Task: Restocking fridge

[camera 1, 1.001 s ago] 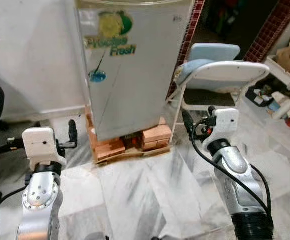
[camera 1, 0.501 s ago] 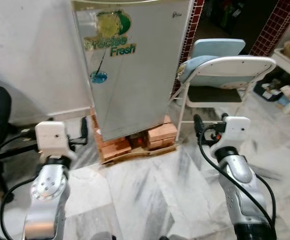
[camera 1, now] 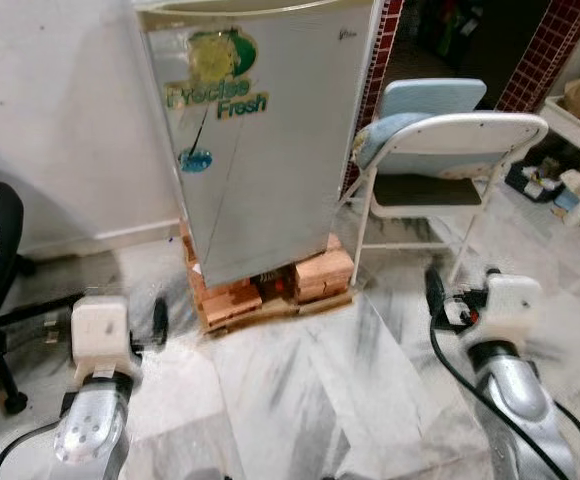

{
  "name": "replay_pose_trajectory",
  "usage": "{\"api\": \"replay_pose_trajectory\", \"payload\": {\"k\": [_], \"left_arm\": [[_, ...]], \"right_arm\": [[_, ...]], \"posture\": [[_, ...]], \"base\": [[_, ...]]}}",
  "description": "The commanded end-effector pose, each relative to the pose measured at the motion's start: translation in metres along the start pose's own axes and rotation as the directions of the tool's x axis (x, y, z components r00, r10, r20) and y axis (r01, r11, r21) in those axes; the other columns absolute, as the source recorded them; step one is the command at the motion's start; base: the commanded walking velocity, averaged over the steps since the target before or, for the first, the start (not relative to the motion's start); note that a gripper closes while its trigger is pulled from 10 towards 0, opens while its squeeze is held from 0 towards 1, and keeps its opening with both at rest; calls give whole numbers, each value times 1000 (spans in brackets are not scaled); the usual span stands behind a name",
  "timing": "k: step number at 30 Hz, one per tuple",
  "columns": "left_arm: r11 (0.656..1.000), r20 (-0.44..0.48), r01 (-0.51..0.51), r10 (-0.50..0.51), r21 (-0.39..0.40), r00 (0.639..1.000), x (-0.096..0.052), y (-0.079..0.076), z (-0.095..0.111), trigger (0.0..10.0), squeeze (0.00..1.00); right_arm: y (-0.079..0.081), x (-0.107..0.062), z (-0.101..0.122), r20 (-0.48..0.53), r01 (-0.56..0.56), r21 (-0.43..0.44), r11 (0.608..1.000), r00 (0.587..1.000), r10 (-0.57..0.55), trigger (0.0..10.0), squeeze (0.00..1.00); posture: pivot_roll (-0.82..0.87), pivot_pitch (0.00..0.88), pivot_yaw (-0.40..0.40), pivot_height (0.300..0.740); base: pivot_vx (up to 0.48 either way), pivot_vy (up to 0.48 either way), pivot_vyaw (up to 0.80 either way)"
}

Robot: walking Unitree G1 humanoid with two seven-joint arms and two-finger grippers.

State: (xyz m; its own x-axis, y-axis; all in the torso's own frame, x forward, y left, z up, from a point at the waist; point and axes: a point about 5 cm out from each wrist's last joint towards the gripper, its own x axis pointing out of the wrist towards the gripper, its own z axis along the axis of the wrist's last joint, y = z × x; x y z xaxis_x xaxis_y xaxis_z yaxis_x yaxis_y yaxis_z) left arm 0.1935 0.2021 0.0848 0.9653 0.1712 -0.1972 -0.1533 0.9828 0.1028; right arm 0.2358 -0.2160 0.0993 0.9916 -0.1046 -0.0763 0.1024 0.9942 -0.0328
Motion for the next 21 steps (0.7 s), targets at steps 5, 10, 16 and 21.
{"api": "replay_pose_trajectory", "payload": {"k": [5, 10, 16, 21], "left_arm": [[1000, 54, 11, -12, 9, 998, 4, -4, 16, 10000, 0], [999, 99, 20, -23, 31, 995, 19, 1, 30, 10000, 0], [999, 112, 23, -26, 24, 993, 24, 0, 34, 10000, 0], [999, 110, 40, -42, 20, 993, 26, -5, 34, 10000, 0]], "right_arm": [[10, 9, 6, 16, -24, 9, 1000, 1000, 24, 10000, 0], [20, 19, 15, 54, -68, 19, 997, 996, 67, 10000, 0], [21, 22, 17, 54, -68, 41, 997, 996, 66, 10000, 0], [24, 25, 20, 62, -73, 44, 996, 996, 70, 10000, 0]], "posture": [[94, 50, -30, 740], [90, 48, -28, 740], [85, 47, -31, 740], [81, 38, -33, 740]], "base": [[0, 259, -480], [0, 332, -690], [0, 456, -409], [0, 476, -575]]}}
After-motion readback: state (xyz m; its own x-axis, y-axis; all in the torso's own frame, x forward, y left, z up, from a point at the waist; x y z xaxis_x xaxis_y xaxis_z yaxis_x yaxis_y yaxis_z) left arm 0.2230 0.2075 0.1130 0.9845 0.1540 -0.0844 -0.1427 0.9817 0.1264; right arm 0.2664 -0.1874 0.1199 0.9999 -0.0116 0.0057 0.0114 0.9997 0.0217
